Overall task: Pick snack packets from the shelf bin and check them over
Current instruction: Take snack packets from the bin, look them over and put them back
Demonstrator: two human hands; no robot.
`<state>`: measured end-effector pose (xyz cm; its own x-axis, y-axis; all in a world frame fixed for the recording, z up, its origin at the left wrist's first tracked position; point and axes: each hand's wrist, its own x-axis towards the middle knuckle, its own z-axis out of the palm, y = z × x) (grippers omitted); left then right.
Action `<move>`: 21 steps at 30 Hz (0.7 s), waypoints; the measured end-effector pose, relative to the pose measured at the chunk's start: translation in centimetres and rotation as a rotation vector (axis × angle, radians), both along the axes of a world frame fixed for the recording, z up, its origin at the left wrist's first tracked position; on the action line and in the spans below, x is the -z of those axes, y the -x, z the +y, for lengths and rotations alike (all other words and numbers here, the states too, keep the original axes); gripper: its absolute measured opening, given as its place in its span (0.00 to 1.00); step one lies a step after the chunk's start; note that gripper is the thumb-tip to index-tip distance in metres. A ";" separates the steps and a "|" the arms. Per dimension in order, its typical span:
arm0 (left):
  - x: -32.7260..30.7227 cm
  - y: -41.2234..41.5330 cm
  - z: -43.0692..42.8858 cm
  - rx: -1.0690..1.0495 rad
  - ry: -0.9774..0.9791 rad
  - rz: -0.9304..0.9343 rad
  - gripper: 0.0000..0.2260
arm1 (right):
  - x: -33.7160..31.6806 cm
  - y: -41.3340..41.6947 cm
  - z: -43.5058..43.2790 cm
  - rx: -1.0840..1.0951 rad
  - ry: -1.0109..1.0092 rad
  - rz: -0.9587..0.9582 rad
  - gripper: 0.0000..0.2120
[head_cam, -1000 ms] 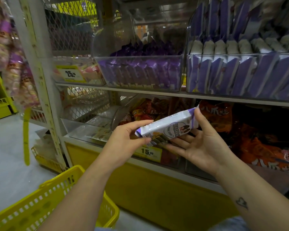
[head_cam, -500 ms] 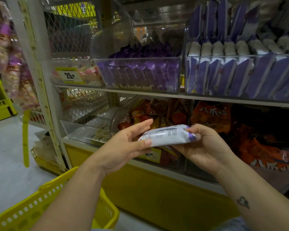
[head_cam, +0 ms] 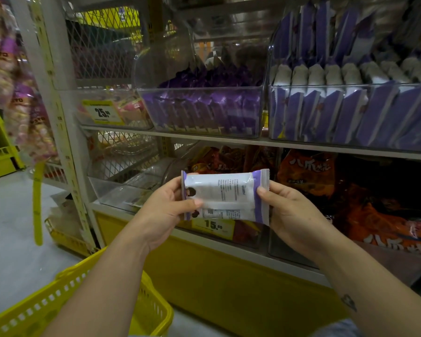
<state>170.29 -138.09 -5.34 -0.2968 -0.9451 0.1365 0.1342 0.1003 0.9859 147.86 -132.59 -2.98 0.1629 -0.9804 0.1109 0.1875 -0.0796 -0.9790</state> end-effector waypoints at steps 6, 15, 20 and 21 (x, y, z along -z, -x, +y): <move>0.1 0.0 -0.4 -0.113 0.111 0.029 0.22 | 0.5 0.0 -0.3 0.125 0.148 0.156 0.13; -0.5 1.0 0.5 -0.114 0.256 -0.050 0.26 | 1.2 0.3 -1.3 0.245 0.136 0.001 0.13; -1.2 1.9 1.5 -0.062 0.346 -0.128 0.26 | 1.0 0.5 -1.2 0.346 0.053 -0.059 0.14; -1.1 2.1 1.6 -0.065 0.360 -0.128 0.26 | 1.0 0.5 -1.2 0.363 0.036 -0.047 0.14</move>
